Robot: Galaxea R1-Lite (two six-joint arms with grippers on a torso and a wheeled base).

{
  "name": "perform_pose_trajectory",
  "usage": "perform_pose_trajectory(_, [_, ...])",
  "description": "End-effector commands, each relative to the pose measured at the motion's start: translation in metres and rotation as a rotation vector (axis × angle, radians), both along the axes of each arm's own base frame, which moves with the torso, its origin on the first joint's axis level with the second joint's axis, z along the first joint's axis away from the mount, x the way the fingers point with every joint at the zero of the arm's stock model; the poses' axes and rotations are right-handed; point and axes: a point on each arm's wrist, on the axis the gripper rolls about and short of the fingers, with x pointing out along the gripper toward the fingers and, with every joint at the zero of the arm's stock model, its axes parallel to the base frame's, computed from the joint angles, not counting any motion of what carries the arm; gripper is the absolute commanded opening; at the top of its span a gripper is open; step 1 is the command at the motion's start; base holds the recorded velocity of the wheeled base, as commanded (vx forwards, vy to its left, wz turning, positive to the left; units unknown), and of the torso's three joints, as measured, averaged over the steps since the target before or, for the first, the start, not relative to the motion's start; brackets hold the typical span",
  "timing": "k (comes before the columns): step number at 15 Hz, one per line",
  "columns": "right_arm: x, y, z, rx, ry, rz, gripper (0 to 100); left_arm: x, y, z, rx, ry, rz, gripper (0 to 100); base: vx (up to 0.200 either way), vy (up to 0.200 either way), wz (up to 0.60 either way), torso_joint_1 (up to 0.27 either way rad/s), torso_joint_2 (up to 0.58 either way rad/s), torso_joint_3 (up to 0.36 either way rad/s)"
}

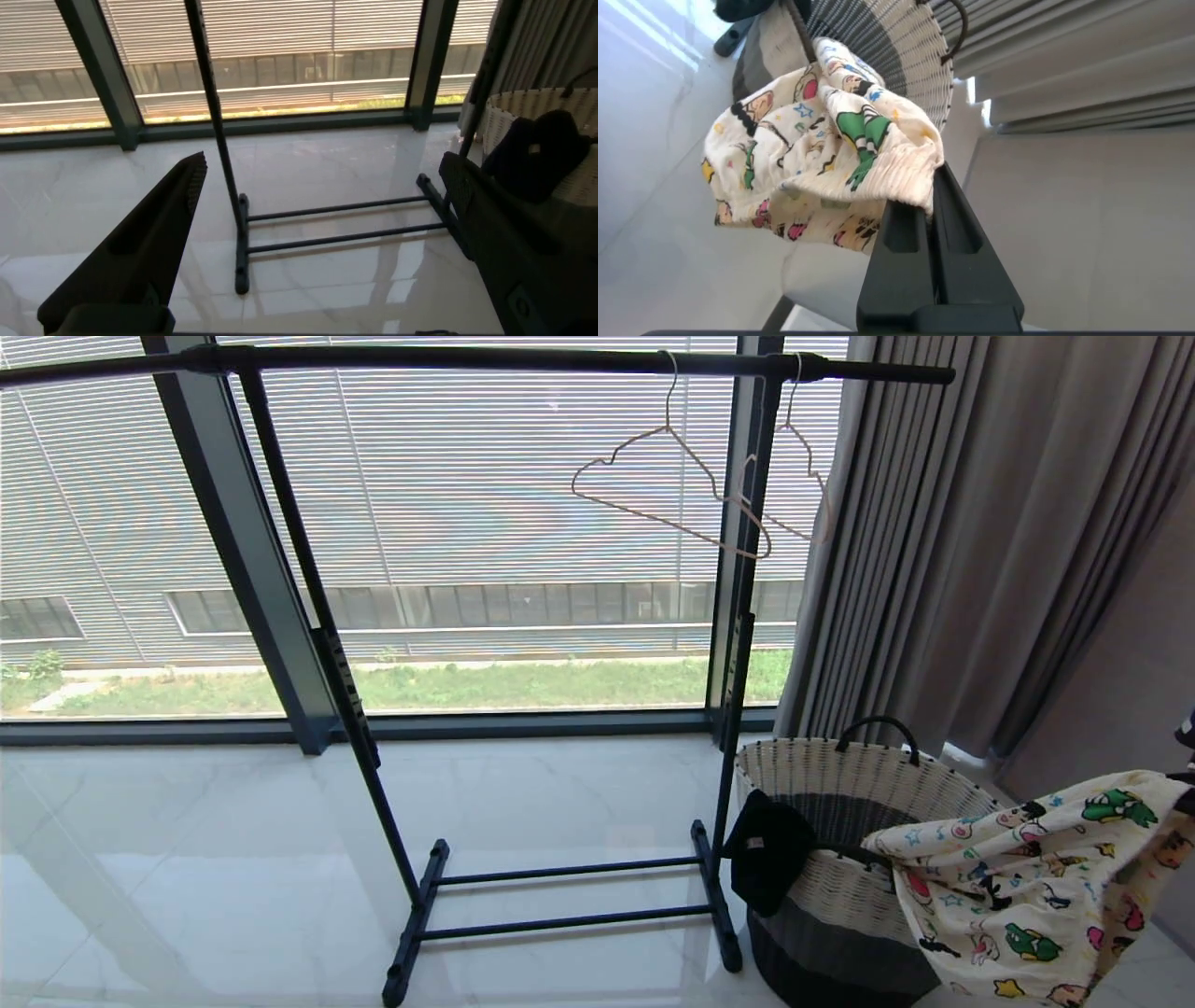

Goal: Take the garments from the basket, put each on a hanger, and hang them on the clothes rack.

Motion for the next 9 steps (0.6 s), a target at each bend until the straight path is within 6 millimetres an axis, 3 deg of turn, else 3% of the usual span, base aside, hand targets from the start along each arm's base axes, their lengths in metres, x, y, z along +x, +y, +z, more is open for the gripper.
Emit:
perform_pose_trajectory(1, [0.0,0.0,0.0,0.0,0.002,0.004,0,0.0,0.0,0.0,0.0,0.0,0.0,100,-0.2,0.0,0.0,0.007,0.0,0.002])
perform_pose_trajectory(3, [0.003,0.002,-0.002,-0.001,0.014,0.013,0,0.0,0.0,0.0,0.0,0.0,0.0,100,-0.2,0.0,0.0,0.0,0.0,0.005])
perform_pose_trajectory(9, [0.018,0.011,-0.007,0.006,0.032,0.067,0,0.0,0.0,0.0,0.006,0.001,-0.005,100,0.0,0.0,0.0,0.0,0.0,0.0])
